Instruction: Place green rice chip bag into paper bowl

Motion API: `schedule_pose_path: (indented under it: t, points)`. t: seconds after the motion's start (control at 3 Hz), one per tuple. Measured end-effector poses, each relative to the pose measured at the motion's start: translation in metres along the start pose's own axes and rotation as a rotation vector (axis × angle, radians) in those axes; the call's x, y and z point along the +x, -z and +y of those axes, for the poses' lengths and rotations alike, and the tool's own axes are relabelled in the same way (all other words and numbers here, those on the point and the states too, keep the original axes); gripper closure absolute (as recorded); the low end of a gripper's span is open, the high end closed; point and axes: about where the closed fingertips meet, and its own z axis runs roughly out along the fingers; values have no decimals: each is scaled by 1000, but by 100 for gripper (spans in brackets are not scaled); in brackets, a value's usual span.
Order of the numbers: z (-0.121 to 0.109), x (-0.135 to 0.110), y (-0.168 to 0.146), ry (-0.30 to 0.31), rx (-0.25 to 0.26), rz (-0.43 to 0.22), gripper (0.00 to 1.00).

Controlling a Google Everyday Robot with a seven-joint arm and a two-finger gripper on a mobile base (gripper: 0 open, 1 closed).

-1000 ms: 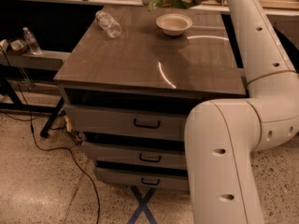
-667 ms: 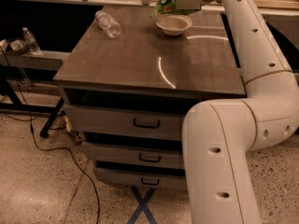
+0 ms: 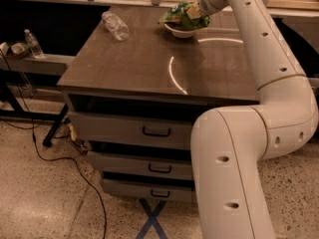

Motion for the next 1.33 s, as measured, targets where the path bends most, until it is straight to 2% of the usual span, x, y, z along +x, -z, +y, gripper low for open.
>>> schedule_pose_path:
  t: [0.33, 0.67, 1.0, 1.33]
  points:
    - [0, 9, 1, -19, -6, 28, 0]
    - [-4, 7, 11, -19, -2, 26, 0]
    - [-22, -41, 87, 85, 15, -92, 0]
    - [-66, -82, 209, 149, 82, -331, 0]
